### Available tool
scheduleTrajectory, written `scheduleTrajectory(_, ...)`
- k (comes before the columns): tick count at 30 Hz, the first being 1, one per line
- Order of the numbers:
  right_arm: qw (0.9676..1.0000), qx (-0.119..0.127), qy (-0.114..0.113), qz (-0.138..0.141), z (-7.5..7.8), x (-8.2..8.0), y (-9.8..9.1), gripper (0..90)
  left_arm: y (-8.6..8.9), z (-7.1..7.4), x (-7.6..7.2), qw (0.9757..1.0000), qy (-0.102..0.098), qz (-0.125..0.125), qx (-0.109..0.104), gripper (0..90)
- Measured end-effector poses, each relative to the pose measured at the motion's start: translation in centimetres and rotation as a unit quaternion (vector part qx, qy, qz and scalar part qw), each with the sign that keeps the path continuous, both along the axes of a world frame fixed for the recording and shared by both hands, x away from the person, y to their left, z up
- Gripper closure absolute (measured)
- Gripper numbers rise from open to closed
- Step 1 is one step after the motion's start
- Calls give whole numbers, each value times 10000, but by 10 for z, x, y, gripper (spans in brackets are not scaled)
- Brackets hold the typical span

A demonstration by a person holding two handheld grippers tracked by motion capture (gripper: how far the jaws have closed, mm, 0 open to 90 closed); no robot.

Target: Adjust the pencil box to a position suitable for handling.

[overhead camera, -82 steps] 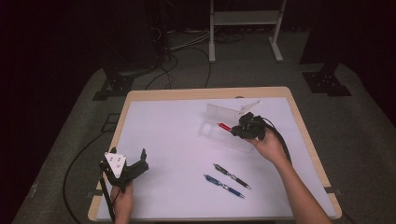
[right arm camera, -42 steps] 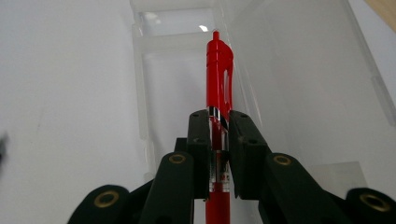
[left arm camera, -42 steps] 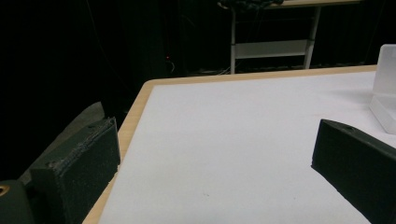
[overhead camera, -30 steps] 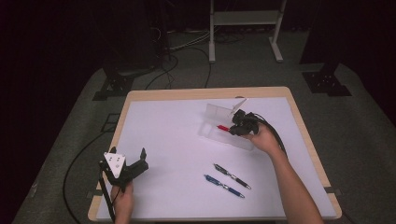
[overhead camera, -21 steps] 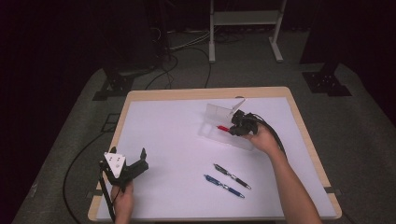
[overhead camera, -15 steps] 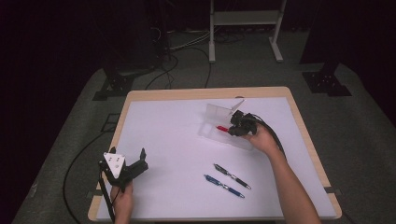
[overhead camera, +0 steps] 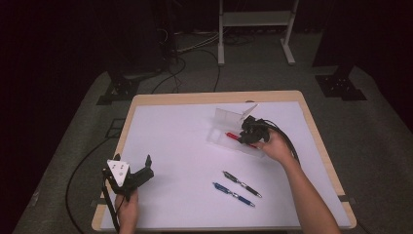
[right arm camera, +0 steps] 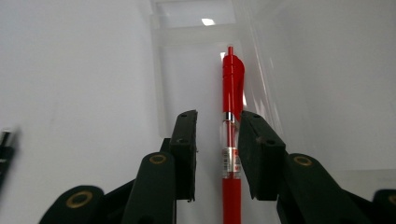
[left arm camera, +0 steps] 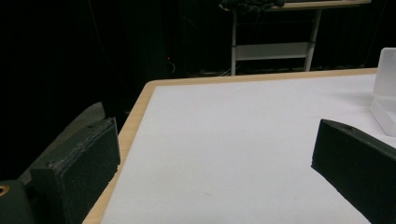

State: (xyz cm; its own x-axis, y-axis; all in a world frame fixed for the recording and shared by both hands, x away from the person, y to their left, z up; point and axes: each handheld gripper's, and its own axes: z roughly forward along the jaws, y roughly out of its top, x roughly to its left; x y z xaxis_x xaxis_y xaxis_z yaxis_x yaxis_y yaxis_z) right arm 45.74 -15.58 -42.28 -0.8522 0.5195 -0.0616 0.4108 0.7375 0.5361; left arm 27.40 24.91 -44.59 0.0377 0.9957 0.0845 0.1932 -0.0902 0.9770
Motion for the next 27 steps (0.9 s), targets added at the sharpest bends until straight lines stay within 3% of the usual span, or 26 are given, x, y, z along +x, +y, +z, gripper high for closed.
scheduleTrajectory(8, 9993, 363, -44, -6, 7, -15, -10, 632, 0, 0, 0, 10000, 20, -2, -2, 3)
scheduleTrajectory(9, 9984, 559, -3, -30, 10, -21, -15, 627, 1, 0, 0, 10000, 20, -7, -11, 3)
scheduleTrajectory(11, 9982, 597, 17, -48, 11, -24, -17, 627, 1, 0, 0, 10000, 23, -4, -10, 3)
scheduleTrajectory(12, 9971, 764, 12, -39, 14, -31, -22, 617, 1, 0, 0, 10000, 11, -7, -25, 3)
scheduleTrajectory(15, 9959, 904, -21, -39, 17, -43, -28, 601, 0, 0, 0, 10000, 32, -7, -9, 3)
scheduleTrajectory(22, 9944, 1045, -136, 73, 23, -69, -34, 567, -3, -1, 1, 9999, 60, -88, 39, 3)
scheduleTrajectory(27, 9939, 1092, -115, 98, 21, -78, -35, 546, -3, -2, 2, 9999, 48, -121, 51, 3)
